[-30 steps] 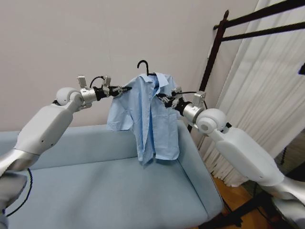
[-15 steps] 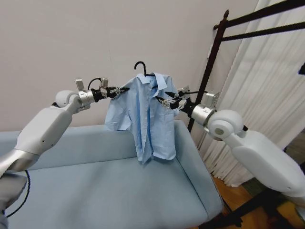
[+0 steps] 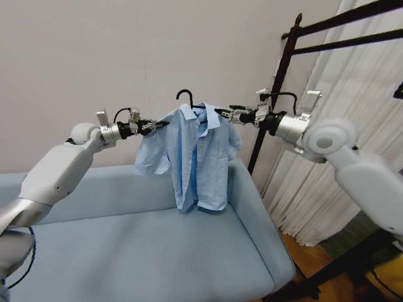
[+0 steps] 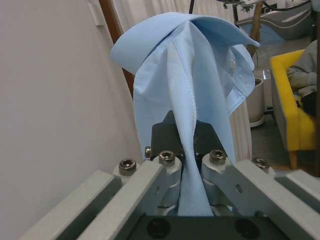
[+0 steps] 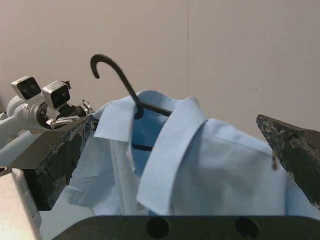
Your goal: Pick up the clothes from the sofa and hang them on the clothes hanger.
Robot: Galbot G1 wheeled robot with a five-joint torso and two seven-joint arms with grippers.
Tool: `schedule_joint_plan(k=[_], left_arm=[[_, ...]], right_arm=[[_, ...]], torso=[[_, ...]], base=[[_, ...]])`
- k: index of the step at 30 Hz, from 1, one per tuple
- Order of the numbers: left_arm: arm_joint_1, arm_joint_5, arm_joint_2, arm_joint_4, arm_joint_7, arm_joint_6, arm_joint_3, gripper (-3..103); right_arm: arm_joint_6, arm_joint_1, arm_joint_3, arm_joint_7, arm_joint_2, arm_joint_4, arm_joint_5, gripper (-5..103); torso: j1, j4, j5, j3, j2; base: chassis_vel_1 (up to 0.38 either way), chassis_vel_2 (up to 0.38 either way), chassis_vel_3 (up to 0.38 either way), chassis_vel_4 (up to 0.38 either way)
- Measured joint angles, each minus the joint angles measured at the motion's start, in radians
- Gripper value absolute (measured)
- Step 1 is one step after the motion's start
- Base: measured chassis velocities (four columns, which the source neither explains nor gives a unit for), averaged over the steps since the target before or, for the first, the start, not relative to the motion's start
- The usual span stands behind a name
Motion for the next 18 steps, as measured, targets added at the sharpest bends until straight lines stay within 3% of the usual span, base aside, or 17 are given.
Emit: schedule_joint_plan(k=[4,18], left_arm=[[0.006,0.026,-0.004,0.019,0.082,-0.016,-0.014,3],[0.011,0.038,-0.019,0.044,0.157,-0.031,-0.031,3]], right_arm=[[-0.041,0.044,-0.030,-0.070,0.010,-0.060,-0.008,100],[-0.081,0.140,-0.207,-0.204,-0.031,-0.135,-0.001,100]], torso=[[0.000,-0.0001,-0.0003,0.000,0.000],[0.000,-0.0001,-0.0001,0.000,0.000]], base=[[0.000,0.000,0.000,0.000],[0.000,0.000,0.000,0.000]])
